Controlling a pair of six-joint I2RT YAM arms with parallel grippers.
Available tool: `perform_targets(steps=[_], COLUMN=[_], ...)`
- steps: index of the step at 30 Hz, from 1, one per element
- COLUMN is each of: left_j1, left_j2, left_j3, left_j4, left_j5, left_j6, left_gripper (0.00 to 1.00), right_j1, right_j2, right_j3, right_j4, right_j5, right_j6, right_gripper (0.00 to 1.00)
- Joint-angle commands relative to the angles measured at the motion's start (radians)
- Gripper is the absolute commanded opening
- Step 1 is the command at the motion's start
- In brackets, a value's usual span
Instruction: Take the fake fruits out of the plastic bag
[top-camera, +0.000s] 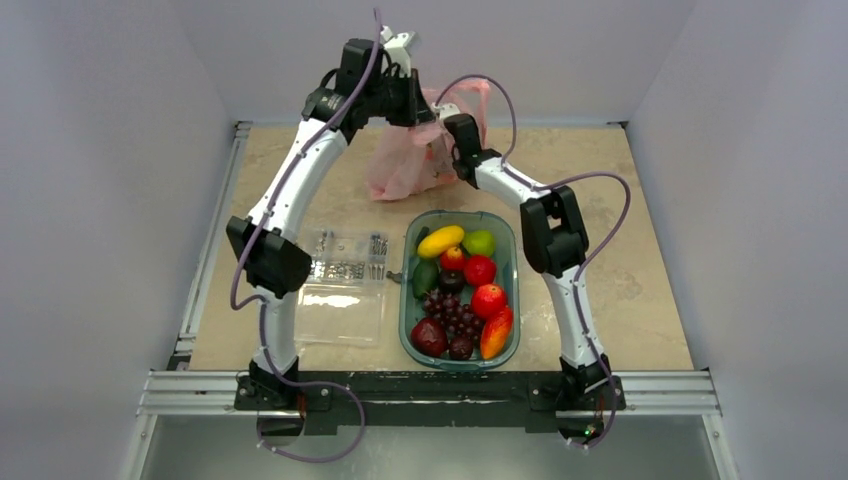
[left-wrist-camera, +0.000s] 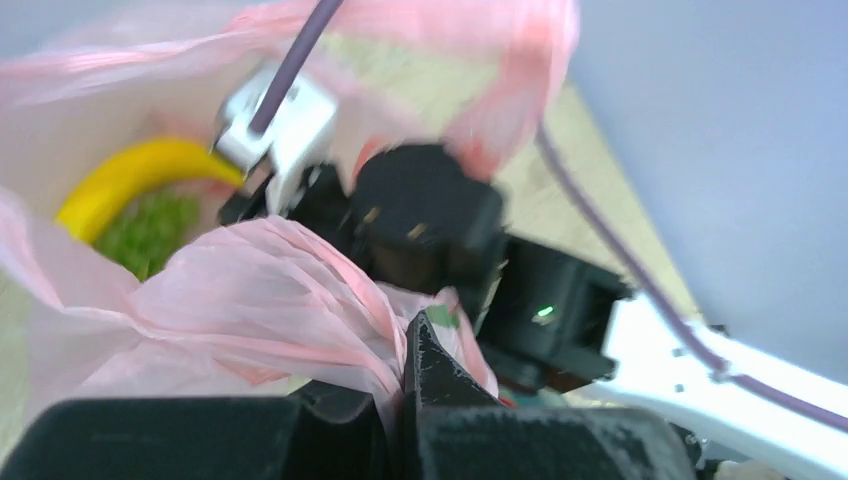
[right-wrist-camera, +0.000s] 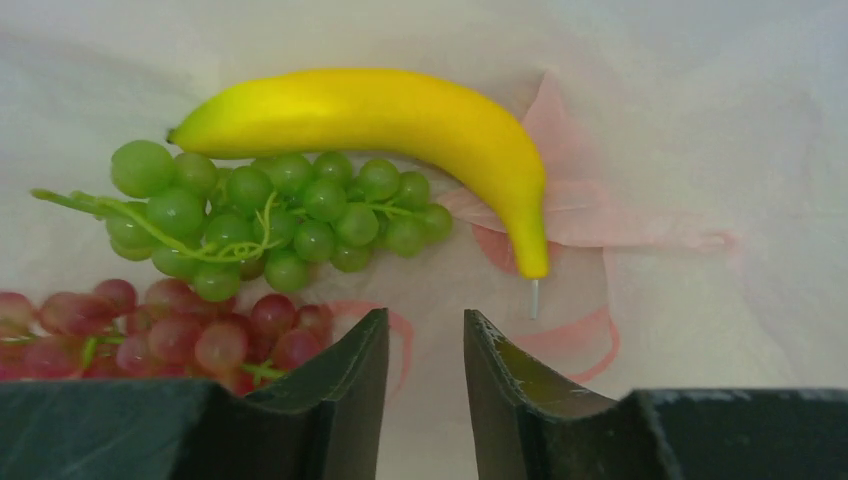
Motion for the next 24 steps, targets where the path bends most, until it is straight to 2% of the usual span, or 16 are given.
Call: perform_targets(steps=[1, 3, 6, 12, 15, 18, 20, 22, 24], left_j1=[-0.054, -0.070, -0.063, 0.000, 0.042, 0.047, 0.047, 0.047, 0.047], left_j2=[0.081, 0.031, -0.098, -0.231, -0.279, -0.338, -0.356, -0.370, -0.390], left_j3=[0.282, 0.187, -0.034, -0.391, -0.546, -0.672, -0.700, -0.704, -0.725], left_j4=[-0.057, 0.008, 0.053, -0.010, 0.003, 0.069, 0.075, 0.053, 0.078], left_j5=[0.177, 0.191, 0.131, -0.030, -0.044, -0.032, -0.035, -0.041, -0.037], left_j6=[-0.064, -0.060, -0.022, 0.132, 0.129, 0.117, 0.111, 0.120, 0.119], left_gripper=[0.00, 0.00, 0.00, 0.00, 0.00, 0.00, 0.00, 0.00, 0.00], right_j1=[-0.032, -0.041, -0.052, -0.058, -0.057, -0.053, -0.050, -0.039, -0.021], right_j2=[-0.129, -0.150, -0.170, -0.194, -0.192, -0.159, -0.139, -0.131, -0.130], right_j3=[-0.130, -0.164, -0.174, -0.183, -0.168, -0.096, -0.039, -0.020, -0.026], right_j4=[0.080, 0.101, 0.099, 0.092, 0.066, -0.016, -0.078, -0.124, -0.140], right_j5=[-0.096, -0.116, -0.123, -0.143, -0.213, -0.339, -0.407, -0.434, -0.423], right_j6=[0.217, 0.238, 0.228, 0.141, 0.088, 0.002, -0.037, -0.089, -0.119], right_gripper=[0.35, 0.38, 0.44, 0.53, 0.66, 0.77, 0.86, 0.95, 0.99])
